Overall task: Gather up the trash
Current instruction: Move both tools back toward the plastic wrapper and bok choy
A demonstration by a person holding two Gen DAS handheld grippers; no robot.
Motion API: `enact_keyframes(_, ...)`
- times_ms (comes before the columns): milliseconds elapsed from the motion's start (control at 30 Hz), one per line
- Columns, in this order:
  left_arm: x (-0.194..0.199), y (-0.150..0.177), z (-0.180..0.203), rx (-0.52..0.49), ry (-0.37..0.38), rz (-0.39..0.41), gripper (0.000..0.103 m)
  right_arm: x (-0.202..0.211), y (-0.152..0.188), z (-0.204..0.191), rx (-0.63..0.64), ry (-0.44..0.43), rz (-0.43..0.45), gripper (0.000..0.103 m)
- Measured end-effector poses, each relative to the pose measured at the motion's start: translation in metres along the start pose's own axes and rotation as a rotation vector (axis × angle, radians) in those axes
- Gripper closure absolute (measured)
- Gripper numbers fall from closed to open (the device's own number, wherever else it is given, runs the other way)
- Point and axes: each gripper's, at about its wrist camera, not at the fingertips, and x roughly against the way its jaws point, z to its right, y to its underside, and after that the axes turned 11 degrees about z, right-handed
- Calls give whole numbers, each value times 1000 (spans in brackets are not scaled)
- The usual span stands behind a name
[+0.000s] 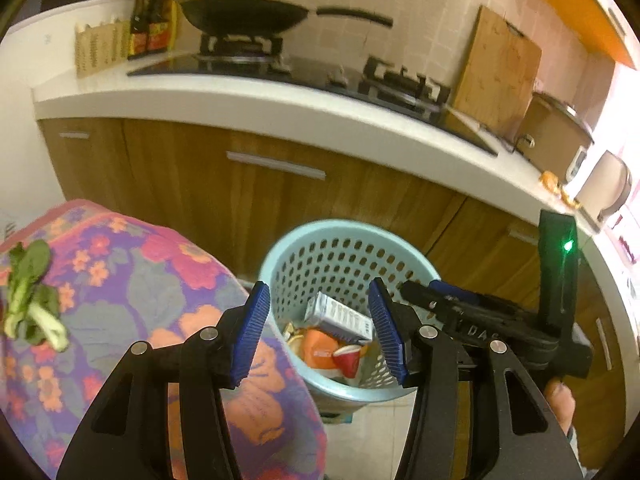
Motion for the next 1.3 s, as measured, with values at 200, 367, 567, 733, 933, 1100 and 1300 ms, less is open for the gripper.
enact_keyframes(200,49,-12,-26,45,-29,93,51,5,1,-44,76,-56,6,51)
enact_keyframes(367,98,-18,-62,95,-101,173,47,5,6,-86,147,-111,2,51)
enact_keyframes(567,167,-13,-129,183,-291,261,34,-1,14,-147,255,-191,4,51)
enact_keyframes(733,204,6,-194,304,-449,269,33,-5,20,-200,355,-273,23,51)
enact_keyframes(933,212,46,-254,438,-570,206,33,-21,31,-264,481,-370,35,51)
enact_keyframes(1100,199,69,-280,533,-545,173,33,-48,43,-305,572,-418,48,51)
enact_keyframes(1300,183,86,-290,620,-433,158,33,-91,61,-334,650,-411,2,51)
